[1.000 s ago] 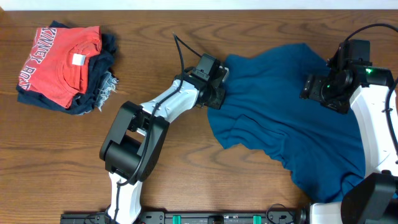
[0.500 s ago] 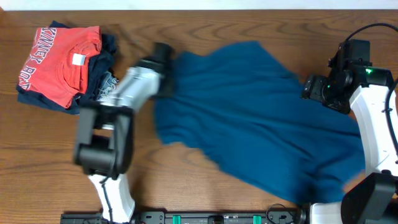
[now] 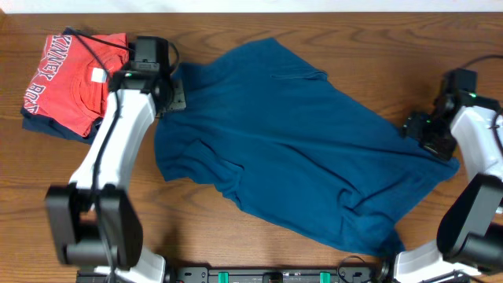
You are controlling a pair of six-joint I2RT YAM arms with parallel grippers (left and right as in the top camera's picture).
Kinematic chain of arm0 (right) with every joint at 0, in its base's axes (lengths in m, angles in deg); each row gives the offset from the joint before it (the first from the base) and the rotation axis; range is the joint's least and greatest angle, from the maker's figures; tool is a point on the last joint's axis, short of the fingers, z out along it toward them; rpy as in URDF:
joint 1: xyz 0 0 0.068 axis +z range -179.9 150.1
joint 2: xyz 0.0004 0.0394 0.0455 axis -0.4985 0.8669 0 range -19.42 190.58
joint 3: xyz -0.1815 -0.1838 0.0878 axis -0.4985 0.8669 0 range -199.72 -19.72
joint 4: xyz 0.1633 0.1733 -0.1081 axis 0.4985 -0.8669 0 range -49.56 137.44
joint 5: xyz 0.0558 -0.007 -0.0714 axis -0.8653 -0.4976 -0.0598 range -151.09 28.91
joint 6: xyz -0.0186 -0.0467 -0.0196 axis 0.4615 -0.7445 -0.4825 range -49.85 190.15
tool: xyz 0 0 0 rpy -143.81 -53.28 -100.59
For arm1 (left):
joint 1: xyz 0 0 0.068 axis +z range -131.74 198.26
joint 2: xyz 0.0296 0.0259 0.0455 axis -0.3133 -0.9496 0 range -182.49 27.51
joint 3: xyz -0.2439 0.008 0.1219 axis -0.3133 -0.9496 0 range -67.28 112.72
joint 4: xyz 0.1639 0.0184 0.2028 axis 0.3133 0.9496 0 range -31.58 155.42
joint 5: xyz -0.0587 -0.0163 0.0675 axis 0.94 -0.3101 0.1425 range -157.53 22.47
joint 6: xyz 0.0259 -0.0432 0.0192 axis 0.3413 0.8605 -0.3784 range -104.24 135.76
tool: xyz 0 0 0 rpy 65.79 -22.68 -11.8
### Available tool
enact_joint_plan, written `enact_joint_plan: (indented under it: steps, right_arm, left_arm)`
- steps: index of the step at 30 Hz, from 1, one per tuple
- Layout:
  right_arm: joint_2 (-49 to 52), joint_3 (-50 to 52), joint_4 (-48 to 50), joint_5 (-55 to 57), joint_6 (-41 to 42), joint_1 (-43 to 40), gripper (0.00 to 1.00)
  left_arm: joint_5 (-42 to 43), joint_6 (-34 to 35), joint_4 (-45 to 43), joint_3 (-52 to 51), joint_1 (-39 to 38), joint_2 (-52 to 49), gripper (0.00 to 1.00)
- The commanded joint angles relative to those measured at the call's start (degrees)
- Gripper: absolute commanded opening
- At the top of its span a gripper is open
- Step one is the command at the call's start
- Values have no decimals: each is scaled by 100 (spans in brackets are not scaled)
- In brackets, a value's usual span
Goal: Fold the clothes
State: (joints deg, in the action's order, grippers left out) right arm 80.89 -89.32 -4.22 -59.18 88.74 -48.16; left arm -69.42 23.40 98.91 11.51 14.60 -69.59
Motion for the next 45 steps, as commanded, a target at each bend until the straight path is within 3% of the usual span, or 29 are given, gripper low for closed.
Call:
enact_joint_plan:
  steps: [1, 5, 9, 12, 15, 17, 19, 21, 22, 33, 34, 35, 37, 42, 45]
  right_arm:
    - [291, 31, 208, -540, -68, -391, 78]
    - [568, 31, 616, -752, -317, -514, 75]
    - [859, 42, 994, -1545, -1266, -341, 75]
    - [1104, 42, 1139, -1316, -1294, -170, 77]
    - [1399, 42, 1263, -1244, -1314, -44, 71]
    - [1609, 42, 1296, -1246, -1314, 17, 57]
    - [1775, 42, 1351, -1244, -1316, 57, 36]
    - [1862, 42, 1561, -1239, -1333, 66, 6]
    - [1867, 37, 1786, -1241, -1329, 52, 1]
    - [1843, -1838, 3576, -1714, -640, -496, 5]
    - [1843, -2046, 3543, -1718, -640, -525, 12]
    - [1840, -2210, 3486, -1751, -638, -551, 29]
    - [1803, -2590, 3152, -1915, -640, -612, 32]
    - [1510, -3202, 1810, -2577, -645, -710, 66]
    - [1213, -3257, 857, -2684, -645, -772, 68]
  left_arm:
    - [289, -28, 76, 11, 0, 459, 49]
    - [654, -28, 133, 11, 0, 704, 50]
    - [750, -28, 238, 9, -2, 715, 49]
    - [750, -28, 278, 9, 0, 715, 50]
    - [750, -31, 282, 9, 0, 715, 50]
    - [750, -31, 280, 9, 0, 715, 50]
    - [750, -31, 280, 9, 0, 715, 50]
    - [750, -31, 278, 9, 0, 715, 49]
    - [750, -31, 280, 9, 0, 715, 50]
    - [752, -28, 282, 9, -68, 715, 50]
    - [752, -28, 282, 9, -101, 715, 50]
    - [752, -28, 282, 11, -129, 715, 50]
    - [752, -31, 282, 9, -205, 715, 52]
    - [750, -205, 289, 9, -413, 713, 60]
    - [752, -402, 393, 9, -546, 708, 63]
